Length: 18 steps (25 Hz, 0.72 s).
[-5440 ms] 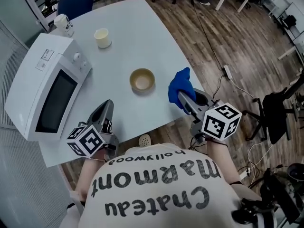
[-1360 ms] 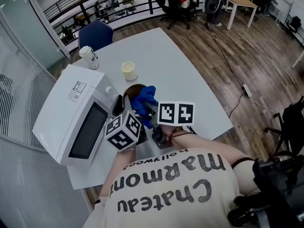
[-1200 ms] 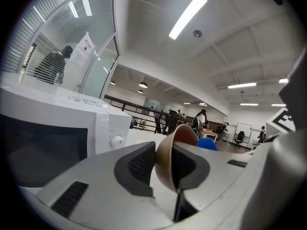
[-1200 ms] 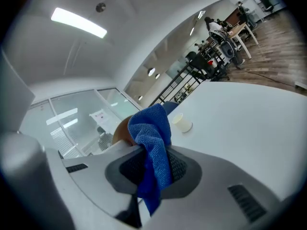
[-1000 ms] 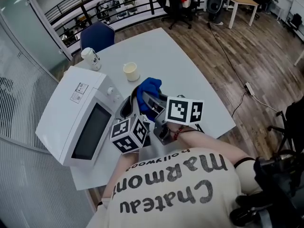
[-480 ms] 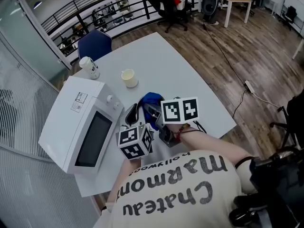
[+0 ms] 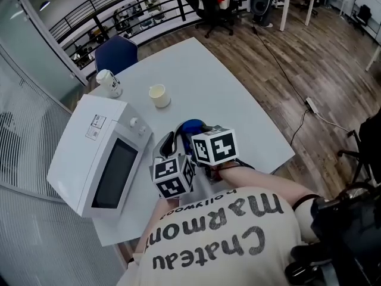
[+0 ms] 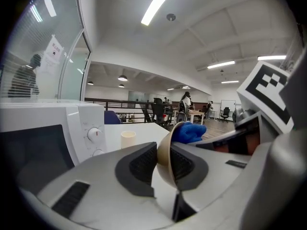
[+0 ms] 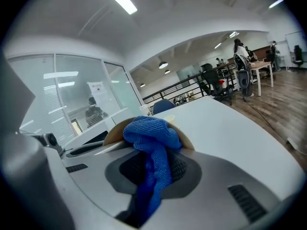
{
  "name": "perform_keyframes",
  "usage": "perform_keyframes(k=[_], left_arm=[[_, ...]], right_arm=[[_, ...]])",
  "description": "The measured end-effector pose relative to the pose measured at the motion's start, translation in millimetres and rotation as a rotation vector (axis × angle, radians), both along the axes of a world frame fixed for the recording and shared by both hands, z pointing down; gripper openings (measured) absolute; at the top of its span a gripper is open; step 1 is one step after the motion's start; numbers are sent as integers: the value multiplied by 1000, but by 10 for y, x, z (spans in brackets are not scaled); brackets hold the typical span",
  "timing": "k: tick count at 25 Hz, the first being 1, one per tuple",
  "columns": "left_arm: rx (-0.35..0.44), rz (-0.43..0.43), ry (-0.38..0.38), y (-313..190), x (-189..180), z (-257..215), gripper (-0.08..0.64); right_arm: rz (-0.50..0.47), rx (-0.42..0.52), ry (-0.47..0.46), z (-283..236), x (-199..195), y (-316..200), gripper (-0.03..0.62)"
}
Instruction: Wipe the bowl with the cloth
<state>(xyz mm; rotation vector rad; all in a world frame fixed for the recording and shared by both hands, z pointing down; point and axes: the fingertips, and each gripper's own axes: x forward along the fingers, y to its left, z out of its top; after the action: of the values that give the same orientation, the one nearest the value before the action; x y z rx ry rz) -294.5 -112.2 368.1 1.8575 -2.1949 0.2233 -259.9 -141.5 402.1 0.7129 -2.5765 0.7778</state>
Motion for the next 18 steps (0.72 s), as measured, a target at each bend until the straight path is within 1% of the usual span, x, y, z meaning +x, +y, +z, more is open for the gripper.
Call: perform_keyframes(k=[4, 8, 13, 16, 18], left_arm=[[-12, -7, -3, 3, 3, 41, 58], [-17, -36, 6, 34, -59, 74, 57], [-22, -63, 3, 67, -143, 106, 58], [-21, -80, 21, 85, -212, 155, 57], [-25, -91, 50, 102, -252, 220, 57]], right_arm=[[10, 21, 45, 67, 39, -24, 58], [4, 49, 78, 104, 53, -19, 58], [9, 56, 89, 133, 58, -17, 58], [13, 53, 90, 143, 55, -20, 58], [21, 34, 83, 166, 64, -15, 58]])
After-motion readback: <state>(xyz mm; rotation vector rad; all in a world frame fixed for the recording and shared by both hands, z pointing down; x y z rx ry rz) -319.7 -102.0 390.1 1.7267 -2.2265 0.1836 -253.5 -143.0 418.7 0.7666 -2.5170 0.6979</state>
